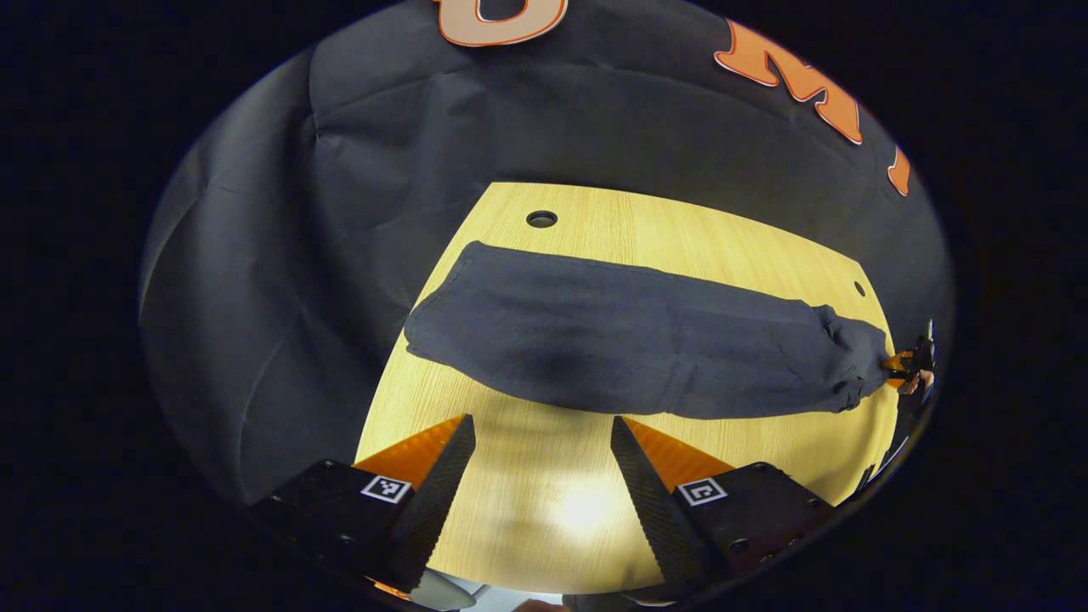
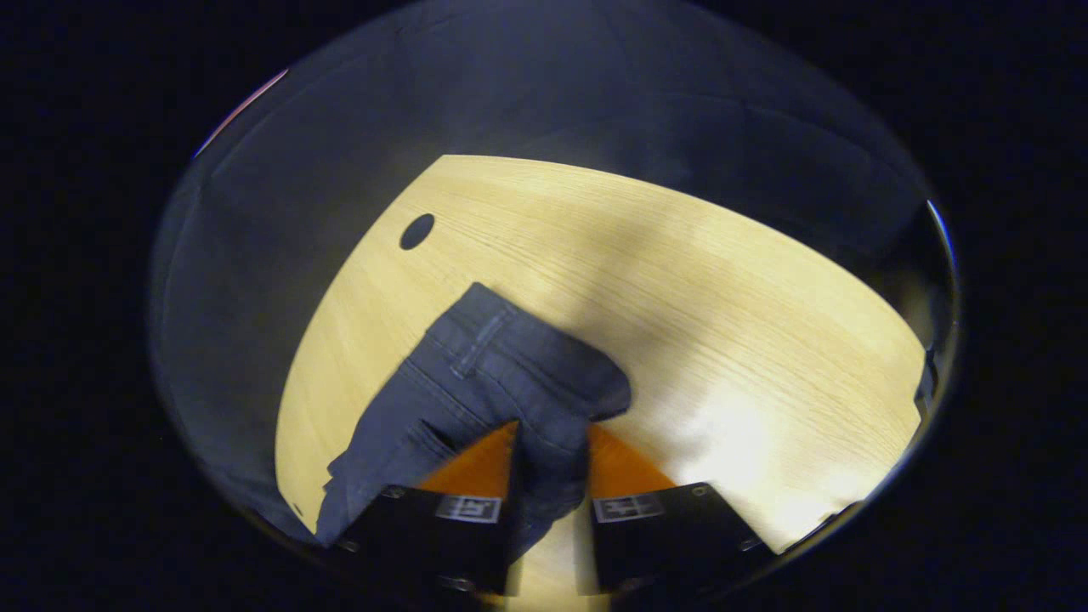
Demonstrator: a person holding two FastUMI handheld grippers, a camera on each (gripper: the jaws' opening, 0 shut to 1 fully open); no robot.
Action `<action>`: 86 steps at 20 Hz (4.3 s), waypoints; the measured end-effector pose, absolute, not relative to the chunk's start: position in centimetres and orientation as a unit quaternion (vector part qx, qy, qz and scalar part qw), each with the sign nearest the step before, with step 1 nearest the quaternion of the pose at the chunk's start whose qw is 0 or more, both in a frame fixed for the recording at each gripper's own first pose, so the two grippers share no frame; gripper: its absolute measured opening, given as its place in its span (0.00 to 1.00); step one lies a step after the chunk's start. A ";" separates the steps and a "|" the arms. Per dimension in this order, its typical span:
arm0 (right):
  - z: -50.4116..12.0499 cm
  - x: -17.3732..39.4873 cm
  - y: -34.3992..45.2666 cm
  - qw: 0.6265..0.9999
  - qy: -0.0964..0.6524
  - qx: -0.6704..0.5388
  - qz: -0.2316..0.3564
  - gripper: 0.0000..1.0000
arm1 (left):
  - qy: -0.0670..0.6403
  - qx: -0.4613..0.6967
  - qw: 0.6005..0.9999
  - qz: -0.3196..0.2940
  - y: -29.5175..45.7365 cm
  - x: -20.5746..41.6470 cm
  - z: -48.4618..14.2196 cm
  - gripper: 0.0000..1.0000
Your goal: Grasp the waist and the cuffs of the jeans and fold them to make the two legs overlap; first hold the waist and fold one-third of the jeans toward the cuffs, then hold the cuffs and fold the remaining one-third in the same direction to finish folding.
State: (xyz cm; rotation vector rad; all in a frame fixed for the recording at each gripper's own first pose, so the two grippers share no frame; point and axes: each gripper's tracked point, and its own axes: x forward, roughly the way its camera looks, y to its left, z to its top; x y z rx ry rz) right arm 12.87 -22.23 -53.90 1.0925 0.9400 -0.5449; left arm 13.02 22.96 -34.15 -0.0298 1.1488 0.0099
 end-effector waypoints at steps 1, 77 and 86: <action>-52.2 13.7 -21.5 0.725 0.400 0.519 -0.211 0.25 | 0.543 -0.010 0.839 0.005 23.1 13.1 -34.3 0.98; -26.2 11.7 5.7 0.860 0.301 0.413 0.006 0.96 | 0.710 -0.177 0.655 0.186 29.5 16.8 -42.1 0.94; -30.2 10.8 2.8 0.842 0.325 0.430 -0.002 0.96 | 0.633 -0.254 0.719 0.135 26.5 21.0 -42.3 0.10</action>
